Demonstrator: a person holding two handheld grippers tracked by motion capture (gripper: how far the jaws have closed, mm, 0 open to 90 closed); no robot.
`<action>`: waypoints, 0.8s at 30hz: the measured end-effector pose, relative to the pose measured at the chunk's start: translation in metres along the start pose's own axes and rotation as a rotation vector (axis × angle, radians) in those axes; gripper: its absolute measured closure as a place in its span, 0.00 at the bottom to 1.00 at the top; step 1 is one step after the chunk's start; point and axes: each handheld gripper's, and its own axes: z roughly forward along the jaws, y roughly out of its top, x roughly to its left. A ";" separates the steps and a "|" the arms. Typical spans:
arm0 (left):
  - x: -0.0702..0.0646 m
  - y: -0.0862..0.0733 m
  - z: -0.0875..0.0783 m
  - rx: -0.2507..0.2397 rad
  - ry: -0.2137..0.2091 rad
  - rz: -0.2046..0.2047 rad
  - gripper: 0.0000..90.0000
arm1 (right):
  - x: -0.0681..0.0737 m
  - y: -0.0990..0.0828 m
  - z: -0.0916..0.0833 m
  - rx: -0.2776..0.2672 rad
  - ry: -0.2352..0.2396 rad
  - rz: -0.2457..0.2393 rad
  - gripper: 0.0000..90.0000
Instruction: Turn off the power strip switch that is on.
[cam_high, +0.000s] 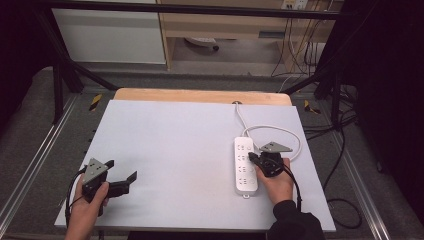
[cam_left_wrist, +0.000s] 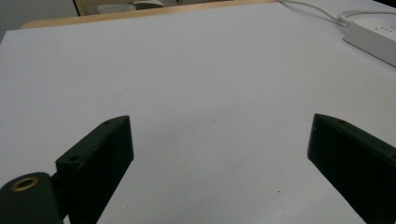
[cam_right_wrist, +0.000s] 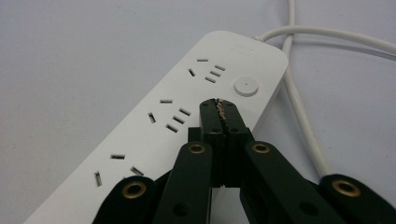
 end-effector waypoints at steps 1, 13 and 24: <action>0.000 0.000 0.000 0.000 0.000 0.000 0.08 | 0.000 0.000 0.000 0.001 -0.002 -0.008 1.00; 0.000 0.000 0.000 -0.001 0.000 -0.001 0.08 | 0.000 0.000 0.000 -0.001 0.001 -0.001 1.00; 0.001 0.000 0.001 0.003 -0.004 -0.005 0.08 | -0.001 0.000 0.000 -0.005 0.009 0.009 1.00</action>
